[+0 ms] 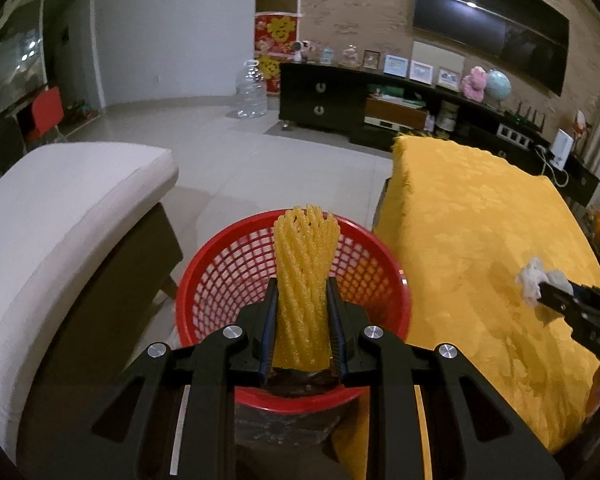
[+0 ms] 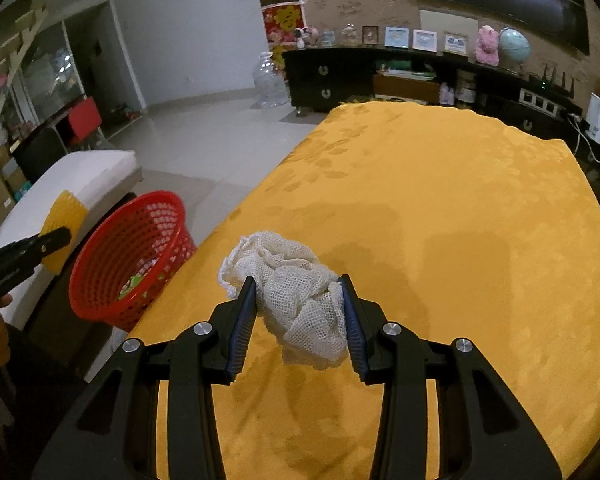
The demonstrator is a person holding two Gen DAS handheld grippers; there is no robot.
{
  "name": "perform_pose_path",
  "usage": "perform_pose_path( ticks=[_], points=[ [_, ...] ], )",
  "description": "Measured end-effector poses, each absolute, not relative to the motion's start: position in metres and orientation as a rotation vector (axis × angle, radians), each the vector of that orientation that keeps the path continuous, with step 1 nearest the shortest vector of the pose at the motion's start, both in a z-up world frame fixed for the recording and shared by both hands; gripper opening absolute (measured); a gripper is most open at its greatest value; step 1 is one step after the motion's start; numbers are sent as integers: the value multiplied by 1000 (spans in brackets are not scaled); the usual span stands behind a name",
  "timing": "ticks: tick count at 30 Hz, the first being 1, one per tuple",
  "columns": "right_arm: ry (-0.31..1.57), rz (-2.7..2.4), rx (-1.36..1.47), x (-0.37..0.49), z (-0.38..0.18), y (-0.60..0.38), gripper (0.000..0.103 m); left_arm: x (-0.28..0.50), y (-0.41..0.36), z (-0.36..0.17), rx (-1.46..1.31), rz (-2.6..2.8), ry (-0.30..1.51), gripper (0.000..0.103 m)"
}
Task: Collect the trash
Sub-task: 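Carry the yellow foam net and white cloth over the red wastebasket with both tools, then open both tools to drop the foam net and white cloth into the wastebasket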
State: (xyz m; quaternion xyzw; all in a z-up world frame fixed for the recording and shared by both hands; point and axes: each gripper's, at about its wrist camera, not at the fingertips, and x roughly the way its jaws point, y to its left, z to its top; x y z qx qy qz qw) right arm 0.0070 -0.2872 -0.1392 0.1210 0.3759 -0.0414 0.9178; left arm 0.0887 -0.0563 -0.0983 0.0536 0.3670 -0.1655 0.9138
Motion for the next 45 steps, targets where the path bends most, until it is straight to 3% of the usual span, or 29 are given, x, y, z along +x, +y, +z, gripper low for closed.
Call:
perform_pose_path(
  ticks=[19,25,34,39,45],
  points=[
    [803,24,242,39,-140,-246,40,118,-45,-125,16,-341,852,22],
    [788,73,242,54,-130,-227,40,121,-38,-128,-15,-316,875,29],
    [771,131,227,70,-116,-203,40,122,-25,-120,-53,-281,861,56],
    [776,154,227,76,-114,-195,40,117,-16,-110,-54,-213,808,76],
    [789,204,231,89,-114,-177,41,114,-4,-98,-39,-143,753,84]
  ],
)
